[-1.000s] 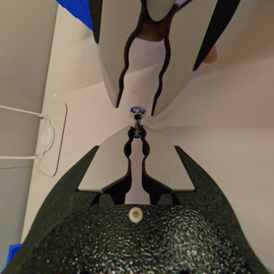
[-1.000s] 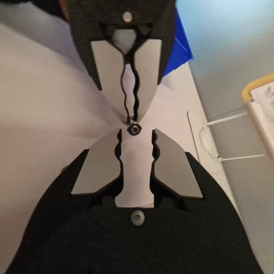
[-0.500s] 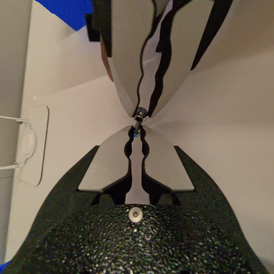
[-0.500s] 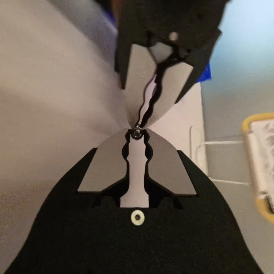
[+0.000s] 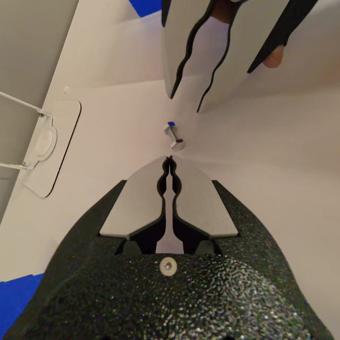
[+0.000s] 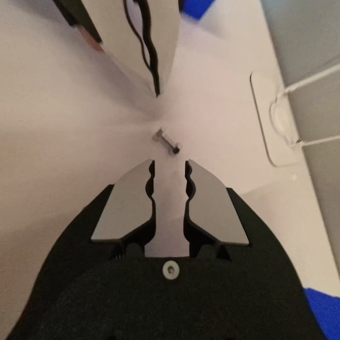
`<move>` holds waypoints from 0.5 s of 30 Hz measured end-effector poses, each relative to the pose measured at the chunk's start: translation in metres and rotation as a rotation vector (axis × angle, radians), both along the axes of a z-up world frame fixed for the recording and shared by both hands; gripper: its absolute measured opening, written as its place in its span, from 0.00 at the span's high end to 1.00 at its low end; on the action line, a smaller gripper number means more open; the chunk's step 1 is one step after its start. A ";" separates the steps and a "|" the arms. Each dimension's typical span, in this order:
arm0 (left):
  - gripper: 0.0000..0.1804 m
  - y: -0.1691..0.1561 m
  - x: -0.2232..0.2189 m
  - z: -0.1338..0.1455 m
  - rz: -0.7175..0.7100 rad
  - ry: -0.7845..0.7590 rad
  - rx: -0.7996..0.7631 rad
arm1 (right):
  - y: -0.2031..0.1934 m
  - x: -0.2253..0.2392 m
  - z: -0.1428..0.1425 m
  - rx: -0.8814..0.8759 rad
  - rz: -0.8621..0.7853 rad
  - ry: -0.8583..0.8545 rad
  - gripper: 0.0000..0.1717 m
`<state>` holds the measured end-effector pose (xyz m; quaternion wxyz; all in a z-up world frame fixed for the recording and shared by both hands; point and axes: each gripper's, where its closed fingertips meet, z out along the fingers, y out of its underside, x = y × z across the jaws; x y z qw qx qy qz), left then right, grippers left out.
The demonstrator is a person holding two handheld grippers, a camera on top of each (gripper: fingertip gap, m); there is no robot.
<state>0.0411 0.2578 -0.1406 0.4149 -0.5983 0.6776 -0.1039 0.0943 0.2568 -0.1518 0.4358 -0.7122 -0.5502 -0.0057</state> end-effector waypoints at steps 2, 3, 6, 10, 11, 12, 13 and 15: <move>0.97 0.003 0.001 -0.001 0.028 -0.022 -0.029 | 0.004 0.007 -0.009 -0.037 -0.051 -0.014 0.81; 0.96 0.005 0.001 -0.001 0.046 -0.034 -0.041 | 0.005 0.008 -0.011 -0.039 -0.064 -0.015 0.80; 0.93 0.012 0.000 0.000 0.099 -0.065 -0.064 | 0.012 0.005 -0.011 0.000 -0.078 0.004 0.80; 0.92 0.020 0.001 -0.001 0.159 -0.108 -0.087 | 0.018 0.005 -0.013 0.029 -0.085 0.017 0.80; 0.92 0.020 0.001 -0.001 0.168 -0.118 -0.098 | 0.019 0.005 -0.012 0.042 -0.088 0.020 0.80; 0.92 0.020 0.003 -0.002 0.177 -0.126 -0.114 | 0.021 0.005 -0.012 0.055 -0.095 0.023 0.80; 0.92 0.021 0.003 -0.003 0.193 -0.131 -0.128 | 0.023 0.006 -0.011 0.067 -0.102 0.027 0.81; 0.92 0.025 0.003 -0.006 0.245 -0.135 -0.139 | 0.028 0.007 -0.010 0.094 -0.120 0.039 0.85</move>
